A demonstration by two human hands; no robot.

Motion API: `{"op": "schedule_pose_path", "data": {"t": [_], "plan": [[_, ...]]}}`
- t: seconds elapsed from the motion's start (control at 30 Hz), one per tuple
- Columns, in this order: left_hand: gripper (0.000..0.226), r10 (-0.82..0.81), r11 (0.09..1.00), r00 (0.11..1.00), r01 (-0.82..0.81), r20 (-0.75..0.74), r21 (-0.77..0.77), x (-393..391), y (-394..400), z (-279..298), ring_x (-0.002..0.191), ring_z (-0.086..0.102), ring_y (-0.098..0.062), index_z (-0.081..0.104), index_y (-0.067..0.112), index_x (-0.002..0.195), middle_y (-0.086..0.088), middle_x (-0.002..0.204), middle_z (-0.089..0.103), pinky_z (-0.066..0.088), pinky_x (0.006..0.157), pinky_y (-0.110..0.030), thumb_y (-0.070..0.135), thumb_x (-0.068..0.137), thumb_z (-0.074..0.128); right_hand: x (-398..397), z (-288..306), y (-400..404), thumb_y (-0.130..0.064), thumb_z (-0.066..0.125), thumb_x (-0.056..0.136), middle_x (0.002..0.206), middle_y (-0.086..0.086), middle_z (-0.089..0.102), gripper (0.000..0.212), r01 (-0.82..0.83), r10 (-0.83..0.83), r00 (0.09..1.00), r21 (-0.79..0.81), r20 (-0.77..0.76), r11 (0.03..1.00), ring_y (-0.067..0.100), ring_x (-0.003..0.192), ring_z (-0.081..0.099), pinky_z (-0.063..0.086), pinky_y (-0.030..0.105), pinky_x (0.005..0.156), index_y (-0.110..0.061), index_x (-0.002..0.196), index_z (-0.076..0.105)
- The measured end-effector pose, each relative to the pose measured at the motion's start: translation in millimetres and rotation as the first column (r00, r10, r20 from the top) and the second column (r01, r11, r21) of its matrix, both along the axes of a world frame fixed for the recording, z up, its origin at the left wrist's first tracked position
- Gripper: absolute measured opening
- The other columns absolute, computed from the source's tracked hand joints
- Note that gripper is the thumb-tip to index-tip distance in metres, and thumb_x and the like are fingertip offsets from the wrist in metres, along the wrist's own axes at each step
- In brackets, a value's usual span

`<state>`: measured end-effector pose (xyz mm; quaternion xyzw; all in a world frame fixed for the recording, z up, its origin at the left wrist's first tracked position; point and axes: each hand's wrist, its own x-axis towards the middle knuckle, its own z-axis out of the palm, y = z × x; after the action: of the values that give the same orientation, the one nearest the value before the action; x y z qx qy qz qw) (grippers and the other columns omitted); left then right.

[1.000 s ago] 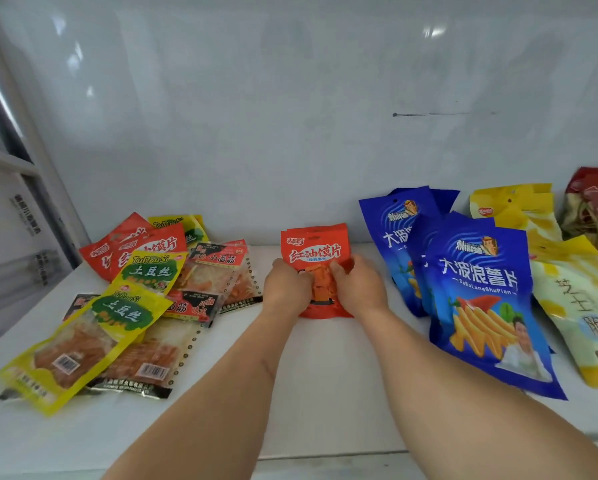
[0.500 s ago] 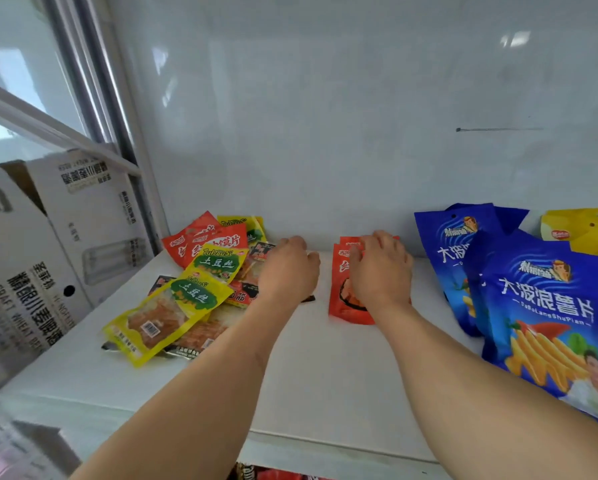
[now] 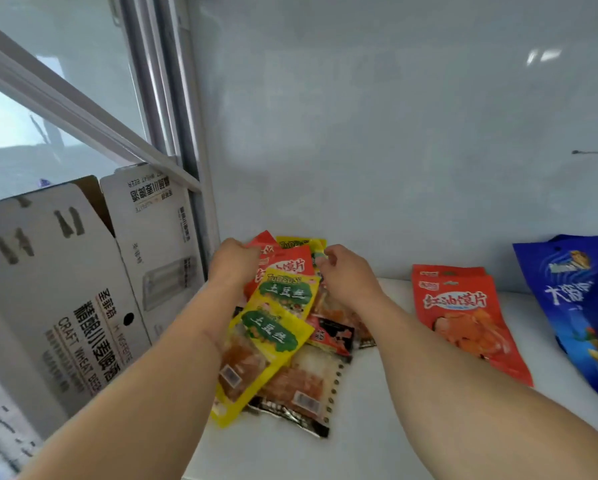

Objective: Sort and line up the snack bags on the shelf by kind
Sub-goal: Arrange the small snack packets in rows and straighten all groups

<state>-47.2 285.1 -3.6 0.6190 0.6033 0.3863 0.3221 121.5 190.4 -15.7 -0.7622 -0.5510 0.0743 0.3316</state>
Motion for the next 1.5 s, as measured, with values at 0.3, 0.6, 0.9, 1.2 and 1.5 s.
{"op": "schedule_pose_path", "data": {"t": [0.3, 0.6, 0.9, 1.2, 1.5], "plan": [[0.024, 0.089, 0.929, 0.869, 0.103, 0.486, -0.355, -10.2, 68.8, -41.5, 0.083, 0.073, -0.028, 0.068, 0.001, 0.098, -0.014, 0.092, 0.075, 0.06, 0.078, -0.043, 0.022, 0.087, 0.068, -19.7, -27.4, 62.8, -0.047, 0.042, 0.099, 0.125, 0.014, 0.064, 0.051, 0.131, -0.141, 0.989, -0.19, -0.042, 0.973, 0.034, 0.111, 0.06, 0.049, 0.038, 0.089, -0.009, 0.129, 0.056], [0.004, 0.137, 0.917, 0.763, 0.143, 0.632, -0.372, -11.6, 82.2, -42.7, 0.067, 0.068, -0.028, 0.063, 0.003, 0.094, -0.018, 0.088, 0.072, 0.059, 0.071, -0.046, 0.006, 0.093, 0.065, -14.0, -18.2, 81.7, -0.033, 0.064, 0.093, 0.108, 0.015, 0.071, 0.027, 0.051, -0.124, 0.884, -0.169, -0.45, 0.984, 0.031, 0.101, 0.067, 0.053, 0.041, 0.092, -0.007, 0.097, 0.071], [0.016, 0.106, 0.883, 0.631, 0.296, 0.768, -0.365, -8.1, 84.7, -38.5, 0.074, 0.072, -0.026, 0.064, 0.013, 0.096, -0.013, 0.096, 0.074, 0.061, 0.075, -0.047, 0.026, 0.101, 0.057, -4.9, -24.2, 72.0, -0.034, 0.05, 0.103, 0.092, 0.003, 0.071, 0.023, 0.138, -0.082, 0.692, 0.02, -0.717, 0.99, 0.018, 0.072, 0.068, 0.045, 0.024, 0.054, -0.018, 0.088, 0.058], [0.019, 0.031, 0.828, 0.707, 0.378, 0.706, -0.414, -13.0, 76.6, -46.8, 0.066, 0.071, -0.025, 0.062, 0.013, 0.106, -0.011, 0.08, 0.075, 0.059, 0.065, -0.043, 0.03, 0.103, 0.054, -5.5, -24.0, 67.7, -0.025, 0.068, 0.093, 0.092, 0.005, 0.077, 0.018, 0.03, -0.001, 0.584, 0.021, -0.812, 0.999, 0.023, 0.08, 0.075, 0.061, 0.04, 0.077, -0.013, 0.107, 0.069], [0.019, -0.018, 0.799, 0.69, 0.446, 0.724, -0.404, -19.3, 66.1, -42.7, 0.077, 0.068, -0.029, 0.064, 0.011, 0.098, -0.015, 0.093, 0.072, 0.055, 0.072, -0.045, 0.029, 0.101, 0.058, -7.3, -23.7, 75.9, -0.035, 0.051, 0.102, 0.109, 0.001, 0.071, 0.012, 0.286, -0.027, 0.668, 0.223, -0.744, 0.932, 0.023, 0.099, 0.068, 0.055, 0.046, 0.092, -0.026, 0.099, 0.059]]}}
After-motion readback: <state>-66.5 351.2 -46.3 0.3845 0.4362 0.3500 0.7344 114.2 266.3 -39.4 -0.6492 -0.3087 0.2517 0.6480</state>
